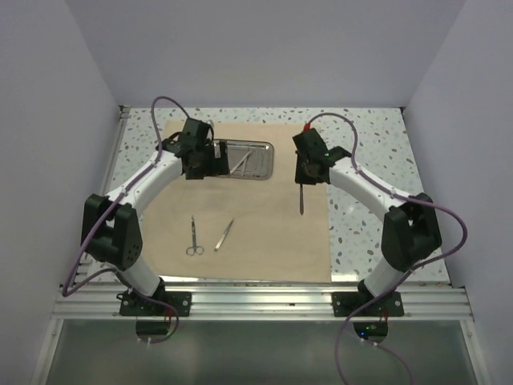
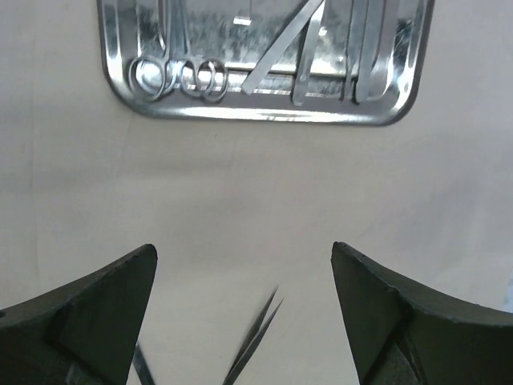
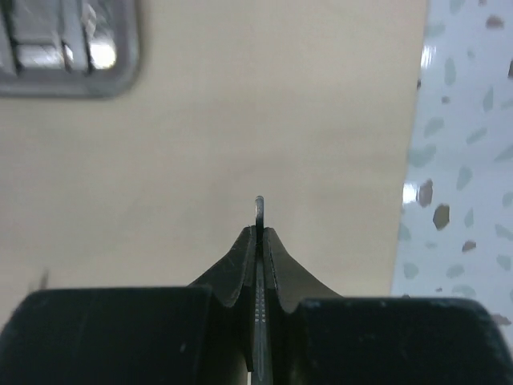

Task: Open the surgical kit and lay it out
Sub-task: Place the medical item in the surgical kit, then pick up the medical item from the container.

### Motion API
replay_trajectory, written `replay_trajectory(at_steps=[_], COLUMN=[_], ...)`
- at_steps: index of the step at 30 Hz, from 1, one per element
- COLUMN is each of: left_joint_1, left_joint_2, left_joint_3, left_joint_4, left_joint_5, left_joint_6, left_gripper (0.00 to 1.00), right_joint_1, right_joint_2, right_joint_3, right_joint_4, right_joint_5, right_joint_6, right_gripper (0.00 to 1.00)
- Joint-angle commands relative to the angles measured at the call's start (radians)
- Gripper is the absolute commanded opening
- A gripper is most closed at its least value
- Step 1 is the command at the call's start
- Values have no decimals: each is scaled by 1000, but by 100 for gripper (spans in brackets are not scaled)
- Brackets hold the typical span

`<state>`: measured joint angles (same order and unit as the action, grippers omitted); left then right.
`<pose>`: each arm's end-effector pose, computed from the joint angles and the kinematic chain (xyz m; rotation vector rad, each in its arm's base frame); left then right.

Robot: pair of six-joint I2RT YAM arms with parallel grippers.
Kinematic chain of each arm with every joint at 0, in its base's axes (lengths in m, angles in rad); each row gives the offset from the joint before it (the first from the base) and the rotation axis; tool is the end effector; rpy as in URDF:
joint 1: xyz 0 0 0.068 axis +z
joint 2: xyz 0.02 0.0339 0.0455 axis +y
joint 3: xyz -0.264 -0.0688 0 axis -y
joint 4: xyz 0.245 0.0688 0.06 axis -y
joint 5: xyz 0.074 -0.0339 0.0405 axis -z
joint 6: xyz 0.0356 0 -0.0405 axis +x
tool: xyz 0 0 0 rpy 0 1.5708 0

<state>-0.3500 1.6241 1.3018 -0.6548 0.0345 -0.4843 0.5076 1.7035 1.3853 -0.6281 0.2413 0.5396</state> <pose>0.3253 -0.1201 0.2656 -0.1601 2.5840 -0.3617 0.3274 0.1724 0.2674 0.1368 2.4795 0.1400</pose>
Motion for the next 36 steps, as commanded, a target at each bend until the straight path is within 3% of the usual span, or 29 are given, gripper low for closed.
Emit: replay_trajectory(at_steps=[1,6,10,11,12,13,15,16,19,26,36], left_joint_1=[-23,-52,-53,-53,-53,-53,-53,-53,-53,-55,-53], left_joint_2=[97,297,425,445,477,487,502,500,476,490,594], left_joint_3=[154,348,502,519,531,537,519,505,427,373,454], left_joint_4=[61,29,8,4,3,4,6,20,76,155,158], left_joint_5=[9,-31,-76,-82,-93,-97,-116,-120,-119,-61,-88], left_joint_6=[41,81,128,139,148,167,184,203,259,280,291], left_gripper=[94,89,81,78,75,70,64,58,54,54,55], right_joint_1=[60,138,152,152,154,152,152,154,154,152,154], right_joint_2=[-134,-234,-222,-219,-217,-223,-238,-251,-258,-208,-140], right_joint_3=[-211,-409,-437,-437,-437,-436,-431,-430,-424,-370,-301], right_joint_4=[77,140,107,88,58,41,-4,-13,-39,-79,-122], right_joint_5=[-25,-92,-169,-172,-163,-149,-111,-88,-71,-62,-39], right_joint_6=[25,91,91,89,88,85,85,80,71,39,-7], right_gripper=[0,0,1,16,57,69,80,80,81,81,80])
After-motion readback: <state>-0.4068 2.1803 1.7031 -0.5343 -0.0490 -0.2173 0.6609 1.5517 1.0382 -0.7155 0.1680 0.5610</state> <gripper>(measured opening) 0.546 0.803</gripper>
